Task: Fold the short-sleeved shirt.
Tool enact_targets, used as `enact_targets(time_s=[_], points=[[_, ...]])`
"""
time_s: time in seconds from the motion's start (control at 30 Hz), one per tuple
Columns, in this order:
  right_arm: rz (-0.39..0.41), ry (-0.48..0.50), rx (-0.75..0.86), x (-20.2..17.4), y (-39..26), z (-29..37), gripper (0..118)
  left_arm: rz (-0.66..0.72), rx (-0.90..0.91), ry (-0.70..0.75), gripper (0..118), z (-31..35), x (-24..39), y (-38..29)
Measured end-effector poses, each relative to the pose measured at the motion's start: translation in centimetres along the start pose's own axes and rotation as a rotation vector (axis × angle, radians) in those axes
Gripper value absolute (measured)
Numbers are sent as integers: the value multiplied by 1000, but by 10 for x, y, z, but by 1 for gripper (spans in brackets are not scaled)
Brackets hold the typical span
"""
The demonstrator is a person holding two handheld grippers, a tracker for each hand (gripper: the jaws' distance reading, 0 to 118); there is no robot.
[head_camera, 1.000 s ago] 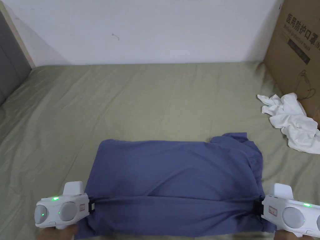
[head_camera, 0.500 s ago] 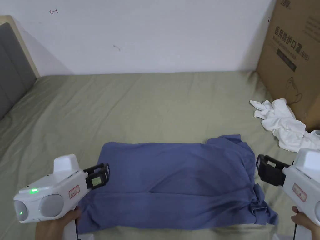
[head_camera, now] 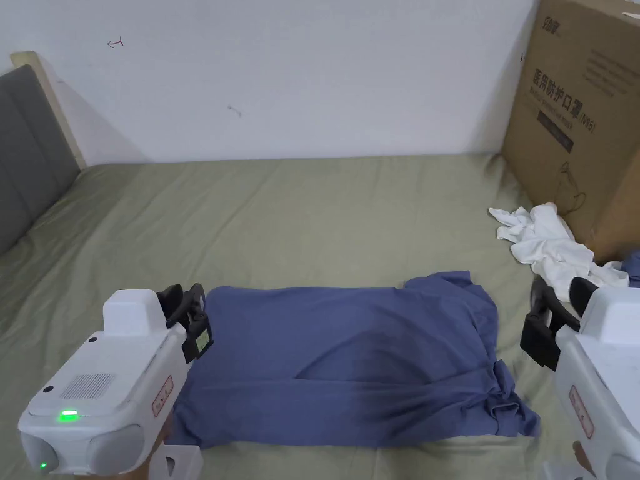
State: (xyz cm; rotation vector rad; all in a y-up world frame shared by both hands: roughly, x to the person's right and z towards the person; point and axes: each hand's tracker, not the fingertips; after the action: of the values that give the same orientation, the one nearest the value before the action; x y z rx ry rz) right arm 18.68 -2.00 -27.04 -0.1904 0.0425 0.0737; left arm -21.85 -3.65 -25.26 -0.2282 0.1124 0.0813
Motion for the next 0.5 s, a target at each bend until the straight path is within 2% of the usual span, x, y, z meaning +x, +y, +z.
enact_targets(time_s=[0.03,0.13,0.17,0.33,0.43,0.5], points=[[5,-2,3,-3,0,2,11,1,4,-14,6,1,0,0],[5,8,7,-7,0,4,8,-21,13,-24,0,3,2,1],[7,11,8,-12,2,7,0,-24,17,-30,0,4,2,1],[7,20,7,-25,10,12,0,-35,-5,-39,0,1,0,0],[-7,27,2,-23,11,8,0,-55,-94,-27,0,-10,-7,-4],[-11,31,-2,-25,11,6,0,-27,-216,-25,0,-27,-16,-10]])
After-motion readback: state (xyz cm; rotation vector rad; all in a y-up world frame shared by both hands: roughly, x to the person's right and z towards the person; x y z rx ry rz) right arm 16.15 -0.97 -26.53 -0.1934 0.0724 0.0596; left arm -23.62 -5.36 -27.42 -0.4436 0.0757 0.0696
